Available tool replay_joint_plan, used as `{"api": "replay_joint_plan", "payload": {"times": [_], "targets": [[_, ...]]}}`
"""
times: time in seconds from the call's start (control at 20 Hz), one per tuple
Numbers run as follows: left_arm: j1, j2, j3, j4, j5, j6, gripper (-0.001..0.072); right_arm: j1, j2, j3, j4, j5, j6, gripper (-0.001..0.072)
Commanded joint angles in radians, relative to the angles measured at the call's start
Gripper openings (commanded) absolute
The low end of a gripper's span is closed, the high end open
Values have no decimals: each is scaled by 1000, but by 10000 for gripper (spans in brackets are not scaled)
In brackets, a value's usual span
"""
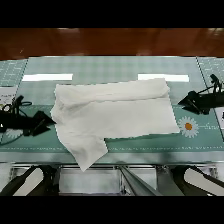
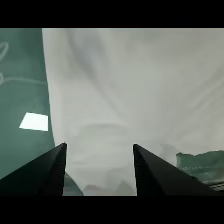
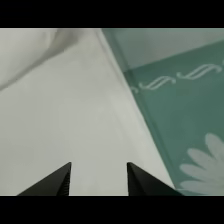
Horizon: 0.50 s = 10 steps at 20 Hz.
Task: Fold the shirts.
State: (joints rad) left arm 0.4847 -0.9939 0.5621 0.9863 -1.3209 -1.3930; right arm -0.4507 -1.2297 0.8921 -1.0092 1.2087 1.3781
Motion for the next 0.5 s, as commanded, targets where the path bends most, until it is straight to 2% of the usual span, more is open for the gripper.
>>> {"api": "replay_joint_plan", "payload": {"times": [0.0, 0.15, 0.3, 0.45], "targets": [[104, 150, -238, -48, 3, -9, 510, -8, 148, -192, 117, -56, -84, 404], [70, 158, -244, -38, 2, -70, 510, -8, 182, -221, 125, -31, -99, 403], [9, 158, -244, 54, 4, -166, 510, -8, 182, -221, 143, -14, -101, 404], [-62, 152, -254, 53, 6, -199, 510, -8, 182, -221, 143, -13, -105, 403]]}}
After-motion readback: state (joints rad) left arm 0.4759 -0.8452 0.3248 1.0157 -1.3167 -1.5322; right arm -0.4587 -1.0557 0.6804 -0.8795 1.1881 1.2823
